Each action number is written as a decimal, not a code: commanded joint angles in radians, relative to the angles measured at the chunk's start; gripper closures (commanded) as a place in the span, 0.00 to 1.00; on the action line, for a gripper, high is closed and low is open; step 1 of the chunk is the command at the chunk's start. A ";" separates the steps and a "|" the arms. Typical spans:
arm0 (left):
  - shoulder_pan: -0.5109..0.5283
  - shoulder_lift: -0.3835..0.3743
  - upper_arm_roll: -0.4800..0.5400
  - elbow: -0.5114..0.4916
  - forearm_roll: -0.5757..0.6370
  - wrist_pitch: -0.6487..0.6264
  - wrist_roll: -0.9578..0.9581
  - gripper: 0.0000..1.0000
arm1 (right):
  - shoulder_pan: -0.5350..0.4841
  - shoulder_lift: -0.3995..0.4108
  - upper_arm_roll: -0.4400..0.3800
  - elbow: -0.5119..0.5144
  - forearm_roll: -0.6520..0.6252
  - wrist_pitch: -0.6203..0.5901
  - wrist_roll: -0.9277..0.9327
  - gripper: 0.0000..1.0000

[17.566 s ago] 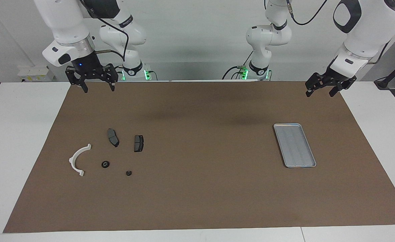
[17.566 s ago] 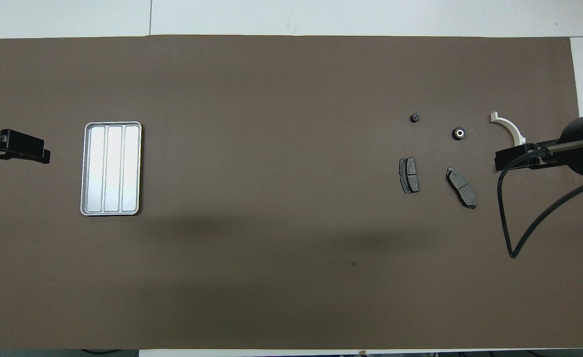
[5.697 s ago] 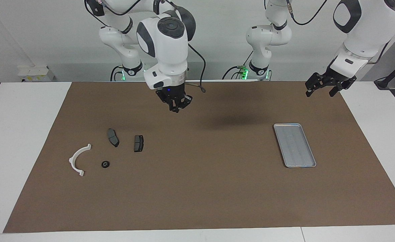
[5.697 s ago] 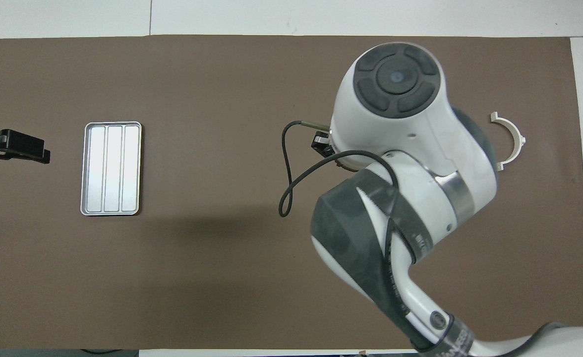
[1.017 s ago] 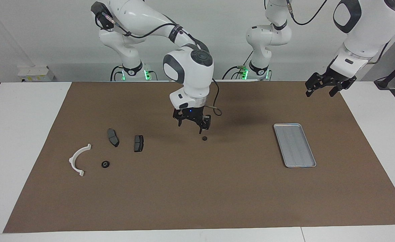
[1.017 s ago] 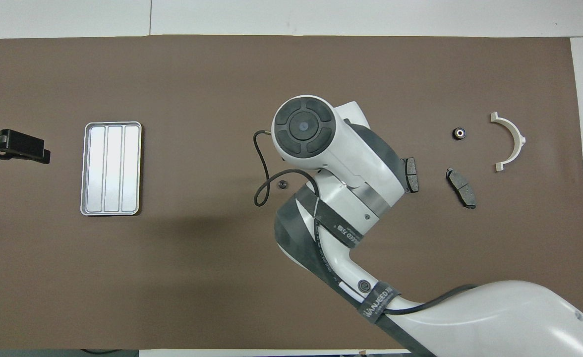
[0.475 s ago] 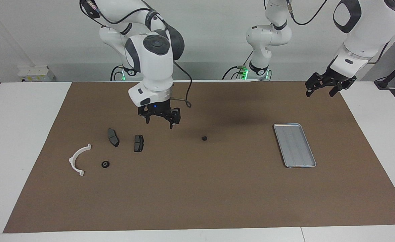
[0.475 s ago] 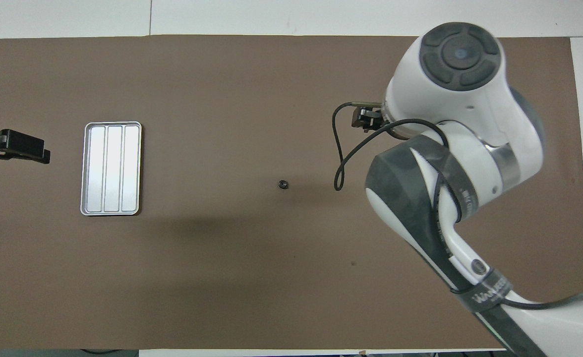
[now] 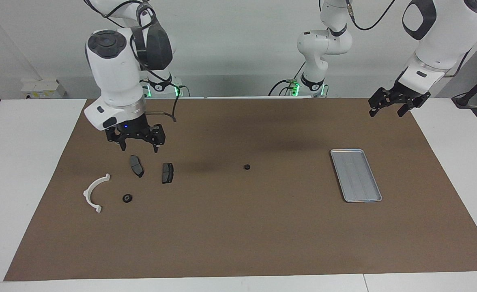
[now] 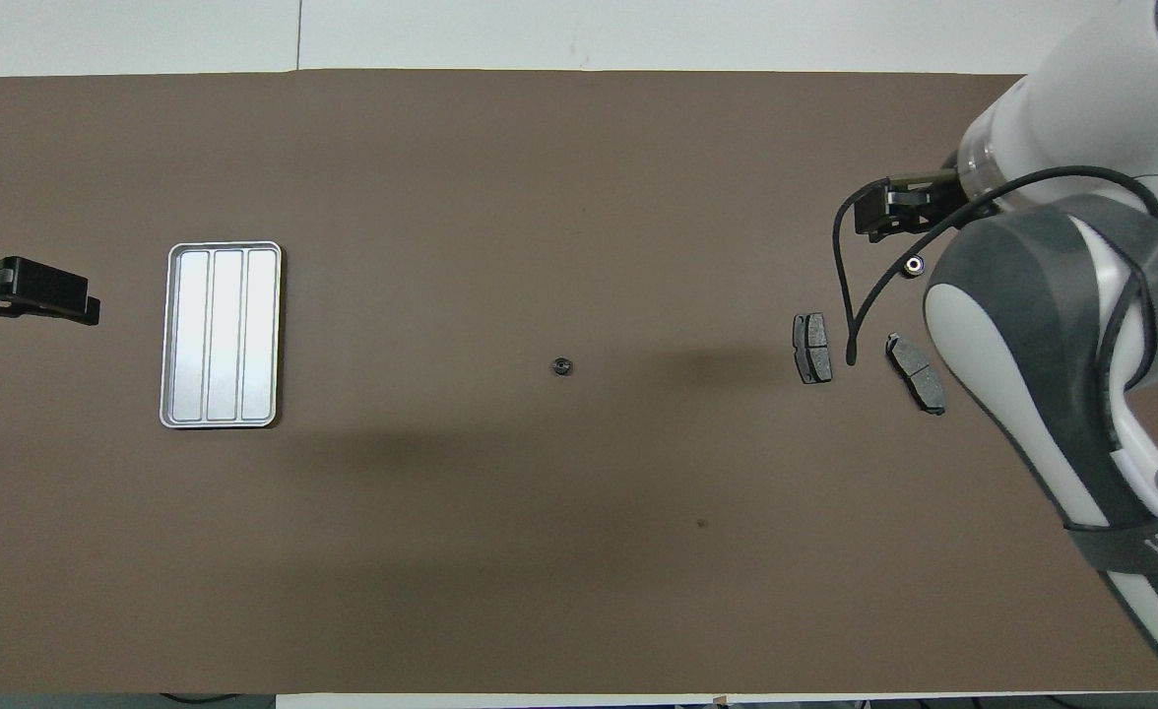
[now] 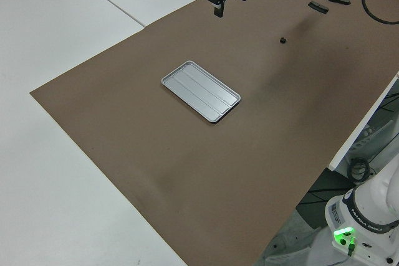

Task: Pick bearing gear from pile to tray
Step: 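Open the right gripper and withdraw it toward the brake pads, then reach the left gripper to the black ring at the table center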

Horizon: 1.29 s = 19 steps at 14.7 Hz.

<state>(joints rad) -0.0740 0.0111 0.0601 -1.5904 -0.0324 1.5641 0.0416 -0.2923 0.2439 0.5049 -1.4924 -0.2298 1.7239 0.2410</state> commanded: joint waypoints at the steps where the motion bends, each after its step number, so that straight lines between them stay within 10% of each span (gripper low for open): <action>1: -0.013 -0.014 0.006 -0.002 -0.006 -0.015 -0.002 0.00 | -0.071 -0.015 0.012 -0.025 0.035 0.008 -0.119 0.00; 13: -0.222 -0.053 -0.005 -0.134 0.021 0.201 -0.282 0.00 | -0.203 0.041 0.004 -0.302 0.033 0.437 -0.226 0.00; 19: -0.484 0.157 -0.006 -0.112 0.100 0.342 -0.621 0.00 | -0.203 0.126 -0.003 -0.302 0.014 0.502 -0.073 0.00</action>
<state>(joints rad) -0.5195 0.0838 0.0348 -1.7129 0.0522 1.8245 -0.5176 -0.4814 0.3532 0.4957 -1.7839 -0.2192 2.1957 0.1074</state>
